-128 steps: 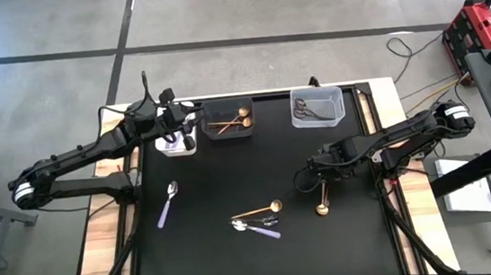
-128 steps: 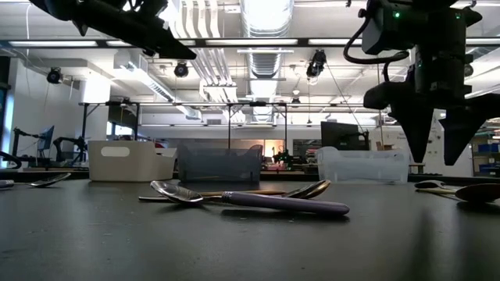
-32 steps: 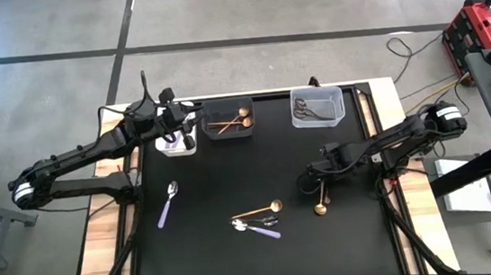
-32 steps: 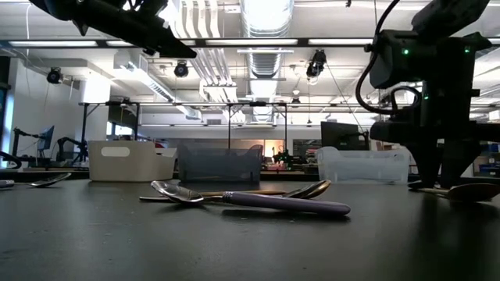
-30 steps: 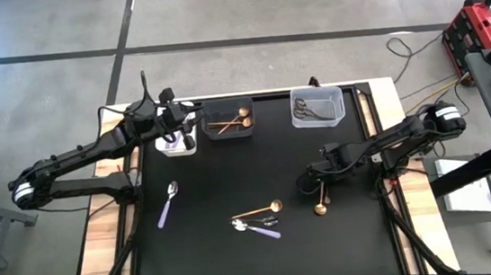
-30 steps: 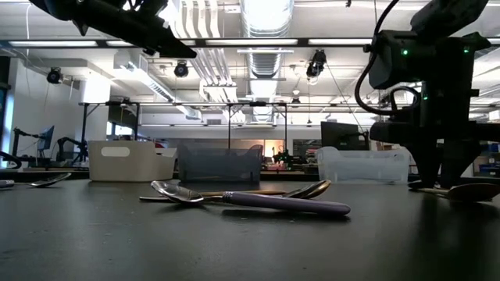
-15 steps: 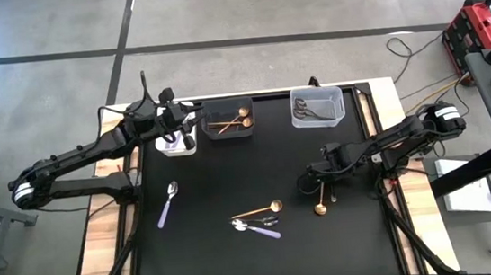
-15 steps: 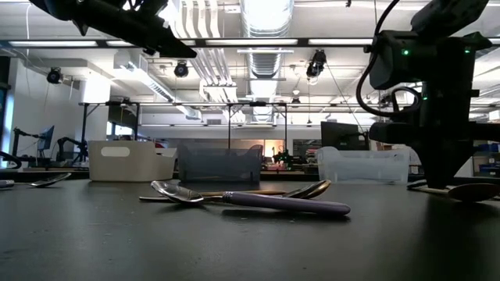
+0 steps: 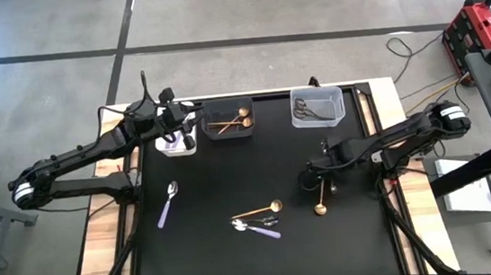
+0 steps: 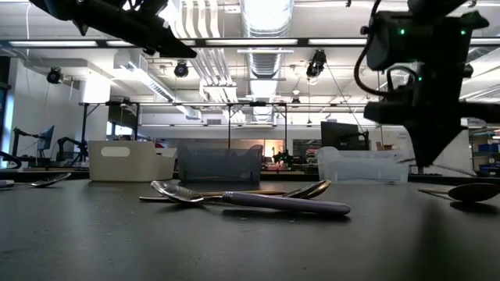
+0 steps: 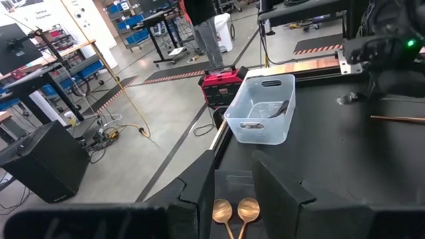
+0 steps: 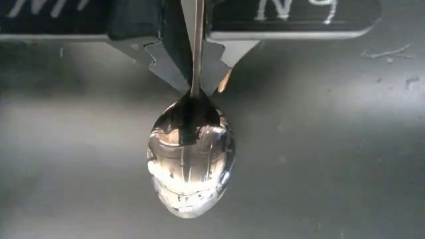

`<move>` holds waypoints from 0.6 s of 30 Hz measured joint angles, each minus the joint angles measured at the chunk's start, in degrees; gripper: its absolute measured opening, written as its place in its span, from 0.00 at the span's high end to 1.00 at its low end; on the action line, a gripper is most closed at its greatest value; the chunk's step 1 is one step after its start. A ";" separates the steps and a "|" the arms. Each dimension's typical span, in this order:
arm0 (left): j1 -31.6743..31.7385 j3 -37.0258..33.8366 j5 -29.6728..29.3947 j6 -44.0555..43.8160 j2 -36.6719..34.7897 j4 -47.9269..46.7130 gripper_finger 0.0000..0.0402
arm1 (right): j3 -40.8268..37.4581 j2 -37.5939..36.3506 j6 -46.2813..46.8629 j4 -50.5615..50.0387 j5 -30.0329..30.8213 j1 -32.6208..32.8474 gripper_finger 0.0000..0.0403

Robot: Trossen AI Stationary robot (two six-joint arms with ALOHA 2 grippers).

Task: Sort silverware by color (type)
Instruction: Put the black spoon into the transparent bin

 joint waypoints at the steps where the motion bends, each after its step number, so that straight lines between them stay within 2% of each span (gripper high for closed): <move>1: 0.00 -0.01 0.00 0.00 0.00 0.04 0.79 | 0.55 -0.46 -0.37 -1.03 0.77 0.01 0.98; 5: 0.00 -0.01 0.02 -0.01 0.00 0.14 0.79 | 3.08 -2.83 -2.95 -0.56 5.70 -0.04 0.98; 10: 0.00 0.00 1.41 -0.04 0.00 0.17 0.79 | 5.92 -4.05 -8.23 1.67 8.97 -0.03 0.98; 18: 0.00 0.00 13.69 -0.08 0.00 1.61 0.79 | 13.43 -4.45 -22.16 6.46 11.25 -0.01 0.98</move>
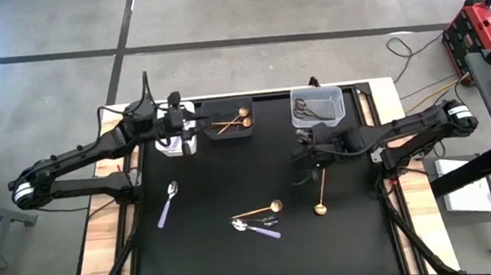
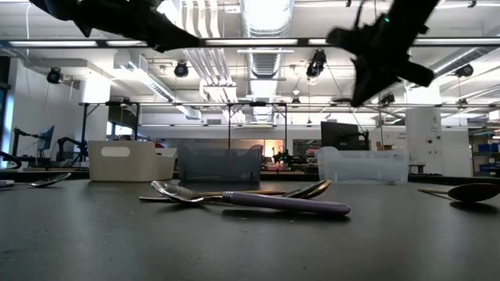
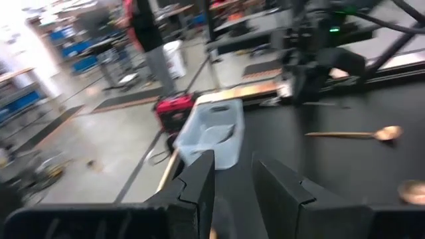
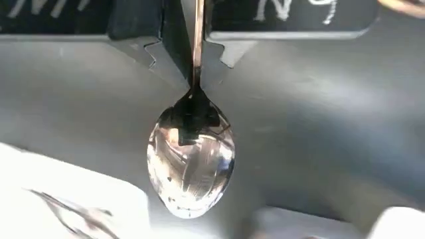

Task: Sort silverware by color (type)
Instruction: Put the black spoon into the transparent bin

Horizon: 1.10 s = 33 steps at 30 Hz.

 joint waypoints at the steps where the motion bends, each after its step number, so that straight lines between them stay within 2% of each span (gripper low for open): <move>1: 0.00 0.00 1.55 0.02 0.00 0.24 0.79 | 0.77 0.00 -2.61 1.68 0.00 -0.03 0.98; 4: -0.02 0.00 5.24 -0.03 0.00 1.12 0.79 | 2.19 0.00 -10.99 8.86 -0.52 -0.26 0.98; 7: -0.01 0.00 8.20 -0.67 0.00 1.92 0.79 | 2.11 0.00 -19.69 18.83 -3.92 -0.65 0.98; 15: 0.00 0.02 18.73 -1.23 0.00 3.19 0.79 | -2.57 1.76 -39.77 46.81 -21.03 -4.07 0.98; 19: -0.02 0.02 22.71 -1.23 0.00 3.59 0.79 | -4.28 4.83 -47.27 58.44 -33.49 -7.65 0.98; 24: -0.04 0.02 23.21 -1.23 0.66 3.70 0.79 | -4.45 10.83 -54.17 73.46 -53.52 -13.70 0.98; 29: -0.09 -0.04 29.78 -4.67 4.11 9.77 0.79 | -3.07 18.34 -53.33 89.02 -71.36 -20.44 0.98; 33: -0.07 -0.04 30.43 -10.71 7.36 18.27 0.79 | 0.63 24.37 -51.30 97.05 -82.64 -23.20 0.98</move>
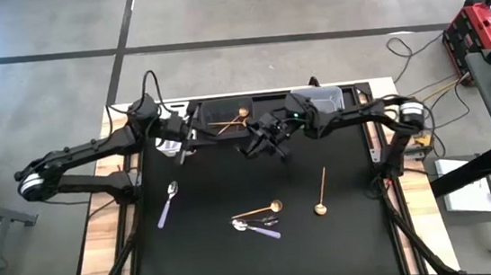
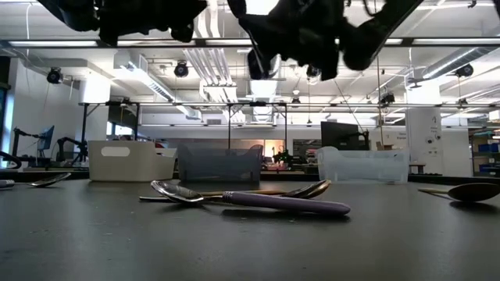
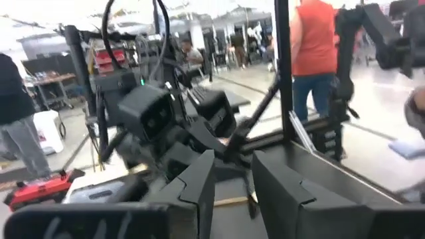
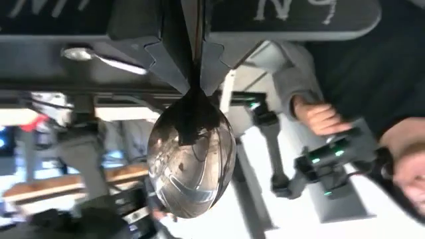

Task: Sort silverware by color (type)
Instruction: Put the black spoon into the transparent bin

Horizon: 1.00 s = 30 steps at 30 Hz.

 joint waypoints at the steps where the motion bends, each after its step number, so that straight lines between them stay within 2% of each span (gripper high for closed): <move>1: 0.00 0.00 -0.10 -1.25 0.55 1.22 0.79 | 1.18 1.29 0.09 0.68 -1.54 -0.26 0.98; 8: -0.80 -0.09 -0.06 -4.68 2.89 5.31 0.72 | 11.07 7.65 -0.57 0.97 -10.91 -0.53 0.98; 14: -3.74 -1.58 -1.64 -4.23 1.54 5.25 0.67 | 16.59 8.83 -4.78 1.02 -18.22 -0.52 0.98; 20: -7.07 -7.20 -9.42 -5.18 -1.97 10.31 0.68 | 18.14 8.20 -9.62 1.02 -18.79 -0.42 0.98; 27: -8.00 -15.12 -11.16 -10.58 -3.71 26.51 0.68 | 18.77 7.69 -15.01 1.10 -19.27 -0.42 0.98; 30: -8.02 -16.89 -13.42 -12.43 -3.28 29.73 0.67 | 18.79 7.52 -17.78 1.25 -15.67 -0.42 0.98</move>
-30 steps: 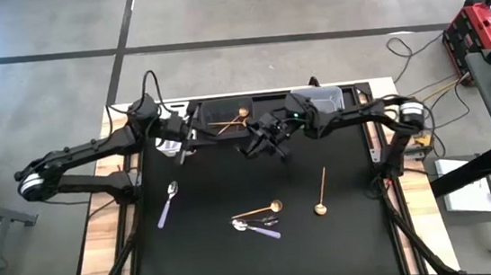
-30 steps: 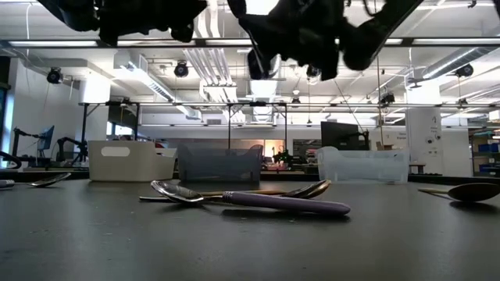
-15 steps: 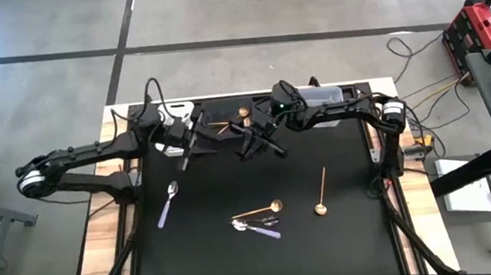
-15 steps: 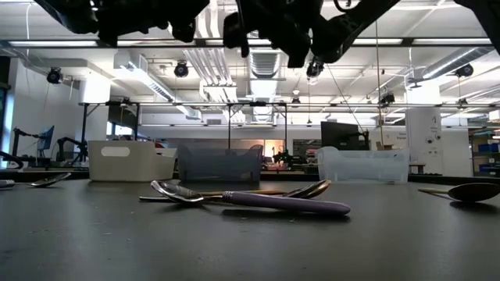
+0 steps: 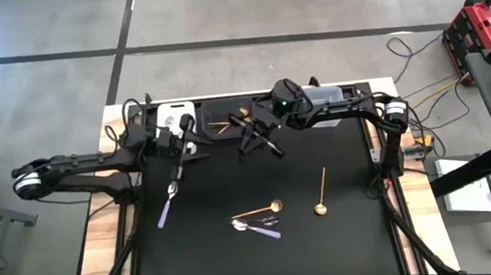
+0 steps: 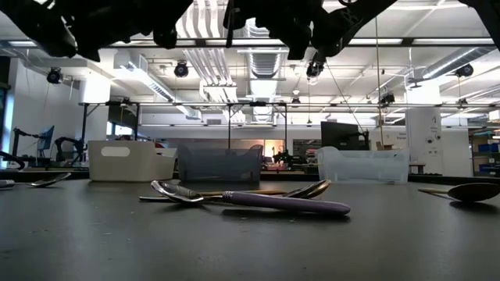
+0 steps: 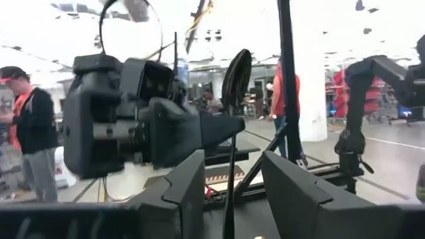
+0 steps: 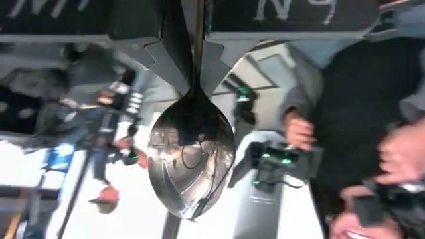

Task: Sort silverware by color (type)
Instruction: Put the black spoon into the transparent bin

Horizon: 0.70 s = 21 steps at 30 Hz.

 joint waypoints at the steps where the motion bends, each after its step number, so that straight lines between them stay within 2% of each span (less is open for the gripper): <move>1: 0.00 -0.27 -0.31 -0.33 0.36 0.31 0.66 | 0.00 0.00 -0.84 -0.03 0.92 0.00 0.98; 6: -0.37 -0.08 -0.40 -0.84 2.27 1.12 0.59 | 0.00 0.00 -4.34 -0.03 1.90 -0.03 0.98; 11: -0.35 1.62 -0.82 -0.77 5.08 1.10 0.47 | 0.64 0.00 -5.02 1.14 2.37 -0.24 0.98; 16: -0.38 4.34 -0.63 -0.15 10.06 1.27 0.38 | 1.97 -0.11 -6.80 0.70 4.44 0.00 0.98; 21: -0.74 7.66 4.22 0.00 15.74 2.56 0.37 | 2.07 -0.11 -7.36 0.52 5.15 0.00 0.98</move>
